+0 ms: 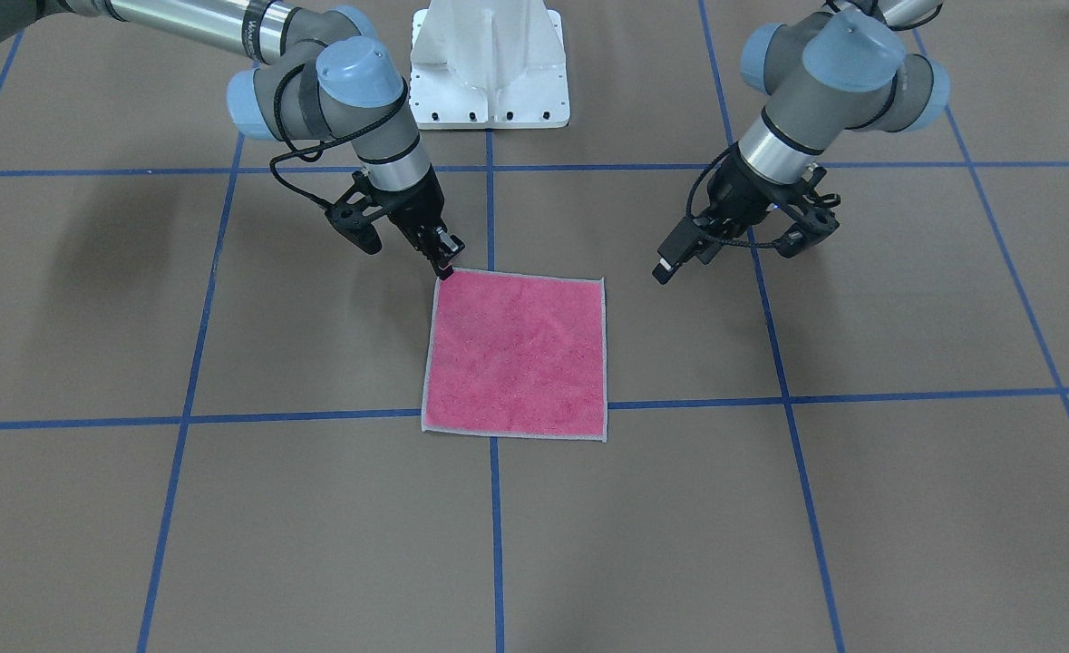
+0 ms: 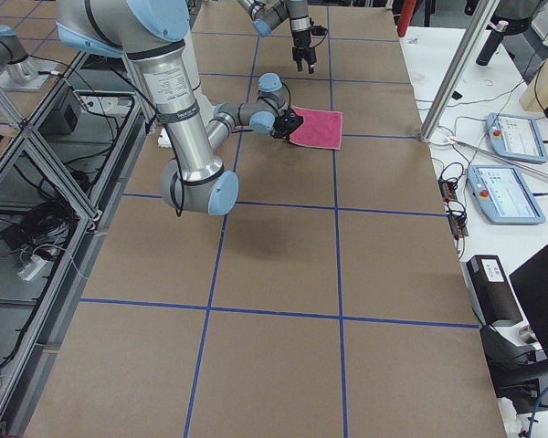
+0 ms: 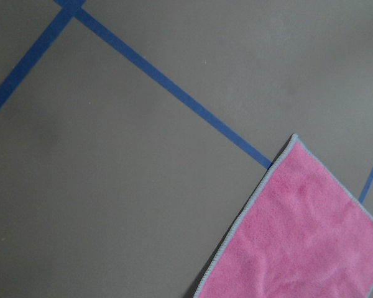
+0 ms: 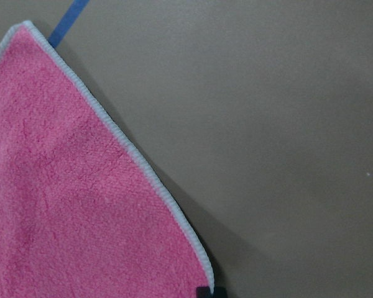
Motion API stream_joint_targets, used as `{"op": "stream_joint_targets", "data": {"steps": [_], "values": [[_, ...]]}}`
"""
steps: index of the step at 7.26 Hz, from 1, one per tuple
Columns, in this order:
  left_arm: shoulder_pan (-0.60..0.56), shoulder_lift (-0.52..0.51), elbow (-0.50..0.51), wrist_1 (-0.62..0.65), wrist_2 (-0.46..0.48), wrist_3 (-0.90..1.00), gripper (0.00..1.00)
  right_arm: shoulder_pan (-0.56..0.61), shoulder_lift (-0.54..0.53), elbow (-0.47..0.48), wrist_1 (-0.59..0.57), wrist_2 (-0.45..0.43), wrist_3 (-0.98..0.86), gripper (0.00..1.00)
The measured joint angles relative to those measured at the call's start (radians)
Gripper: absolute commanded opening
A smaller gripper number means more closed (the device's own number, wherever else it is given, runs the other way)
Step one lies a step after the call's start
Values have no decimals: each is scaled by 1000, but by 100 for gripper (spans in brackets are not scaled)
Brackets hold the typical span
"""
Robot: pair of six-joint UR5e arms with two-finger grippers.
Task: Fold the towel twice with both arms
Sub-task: 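Lower the right gripper onto its towel corner while the left gripper approaches its corner, then pinch the two near towel corners with both grippers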
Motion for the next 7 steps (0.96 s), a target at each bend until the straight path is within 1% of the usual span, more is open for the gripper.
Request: {"op": "stream_joint_targets", "data": {"steps": [1, 4, 5, 7], "values": [[60, -3, 1, 1, 81, -2, 98, 1, -16, 21, 0, 3, -1, 0], [193, -24, 11, 24, 177, -104, 90, 3, -41, 57, 0, 7, -1, 0], [229, -46, 25, 37, 216, -116, 84, 3, -43, 60, 0, 7, -1, 0], [253, -92, 65, 51, 241, -122, 80, 4, -47, 62, 0, 7, -1, 0]]}}
